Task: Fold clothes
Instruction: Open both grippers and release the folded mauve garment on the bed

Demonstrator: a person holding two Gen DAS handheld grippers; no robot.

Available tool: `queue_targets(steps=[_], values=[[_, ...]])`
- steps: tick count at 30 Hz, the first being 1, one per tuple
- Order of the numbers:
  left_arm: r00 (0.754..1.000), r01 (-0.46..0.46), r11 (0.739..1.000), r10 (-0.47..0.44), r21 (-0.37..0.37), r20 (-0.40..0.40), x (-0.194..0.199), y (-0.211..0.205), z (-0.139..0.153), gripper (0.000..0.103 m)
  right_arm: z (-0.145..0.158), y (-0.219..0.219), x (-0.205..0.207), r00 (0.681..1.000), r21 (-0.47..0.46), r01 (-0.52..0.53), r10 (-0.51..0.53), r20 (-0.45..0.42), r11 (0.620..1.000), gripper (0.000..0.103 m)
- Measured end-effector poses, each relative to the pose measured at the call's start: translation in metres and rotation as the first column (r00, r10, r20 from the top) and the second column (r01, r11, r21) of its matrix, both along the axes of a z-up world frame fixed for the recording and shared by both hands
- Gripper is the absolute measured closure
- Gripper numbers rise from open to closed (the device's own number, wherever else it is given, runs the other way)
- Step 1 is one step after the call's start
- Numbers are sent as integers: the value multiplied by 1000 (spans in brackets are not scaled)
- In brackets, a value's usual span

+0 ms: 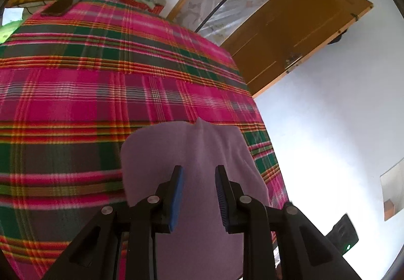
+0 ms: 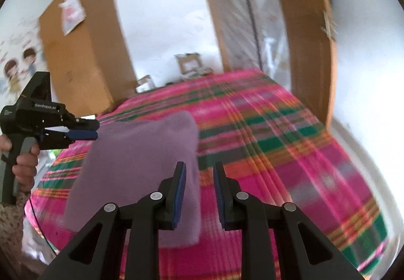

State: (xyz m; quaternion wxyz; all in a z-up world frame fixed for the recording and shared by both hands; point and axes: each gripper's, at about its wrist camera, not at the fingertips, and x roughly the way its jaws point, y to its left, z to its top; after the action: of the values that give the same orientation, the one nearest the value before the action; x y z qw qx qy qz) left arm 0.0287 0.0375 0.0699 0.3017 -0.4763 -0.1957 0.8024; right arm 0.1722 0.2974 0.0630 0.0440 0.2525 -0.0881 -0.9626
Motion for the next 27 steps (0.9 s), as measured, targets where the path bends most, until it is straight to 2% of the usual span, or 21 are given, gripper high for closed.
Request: queue_targets(steps=[3,5,7,10,20,27], values=[[1000,19,1000,-19,-16,-20,12,-1,0,78,6,-7,-15,996,22,-93,93,2,995,80],[998,34,997,-37,-64,-49,18,5,-3,78,7,-11,-27,986,18,-164,164,18,986,80],[997,47,994,-53,-98,-58,22,8,-4,77,5,-15,-38,975,7,-216,215,53,976,80],[997,58,993,-62,-101,-38,22,11,-12,77,-2,-20,-54,958,-14,-265,265,107,964,80],[999,48,992,-50,-114,-18,7,10,-29,78,-21,-25,-85,943,55,-277,260,210,959,80],[999,52,997,-51,-53,13,-4,2,-43,78,-24,-22,-87,942,55,-275,258,213,960,80]])
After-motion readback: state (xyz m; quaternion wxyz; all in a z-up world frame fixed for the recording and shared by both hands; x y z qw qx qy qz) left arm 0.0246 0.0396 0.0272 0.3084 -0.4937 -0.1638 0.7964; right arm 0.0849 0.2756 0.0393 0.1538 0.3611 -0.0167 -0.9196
